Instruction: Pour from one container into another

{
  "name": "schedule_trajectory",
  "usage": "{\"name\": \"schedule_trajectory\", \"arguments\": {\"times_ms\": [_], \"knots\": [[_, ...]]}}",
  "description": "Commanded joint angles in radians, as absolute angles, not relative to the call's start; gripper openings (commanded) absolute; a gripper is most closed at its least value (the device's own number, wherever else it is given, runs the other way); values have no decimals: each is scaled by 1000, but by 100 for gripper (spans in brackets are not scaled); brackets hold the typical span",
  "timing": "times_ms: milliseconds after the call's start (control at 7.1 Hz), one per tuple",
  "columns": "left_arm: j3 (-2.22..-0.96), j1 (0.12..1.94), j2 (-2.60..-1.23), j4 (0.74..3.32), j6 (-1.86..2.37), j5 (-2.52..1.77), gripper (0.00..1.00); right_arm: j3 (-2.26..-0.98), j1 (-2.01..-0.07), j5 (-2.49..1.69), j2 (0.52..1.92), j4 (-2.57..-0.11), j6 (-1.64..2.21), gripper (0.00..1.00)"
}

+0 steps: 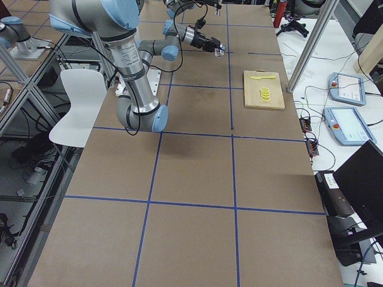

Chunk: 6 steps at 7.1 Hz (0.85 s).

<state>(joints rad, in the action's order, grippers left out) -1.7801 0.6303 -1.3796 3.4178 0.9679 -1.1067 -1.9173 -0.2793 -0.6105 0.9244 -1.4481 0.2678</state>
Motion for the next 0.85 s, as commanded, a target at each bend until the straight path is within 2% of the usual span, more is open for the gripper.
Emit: {"name": "schedule_trajectory", "arguments": {"times_ms": [0, 282, 705], "knots": [[-1769, 621, -1356, 3415, 919, -1074, 0, -1917, -279, -611, 925, -1447, 270, 0], [-1746, 617, -1336, 3413, 795, -1042, 0, -1917, -279, -611, 927, -1448, 275, 0], [-1723, 502, -1328, 3355, 695, -954, 0, -1917, -279, -611, 934, -1447, 275, 0]]}}
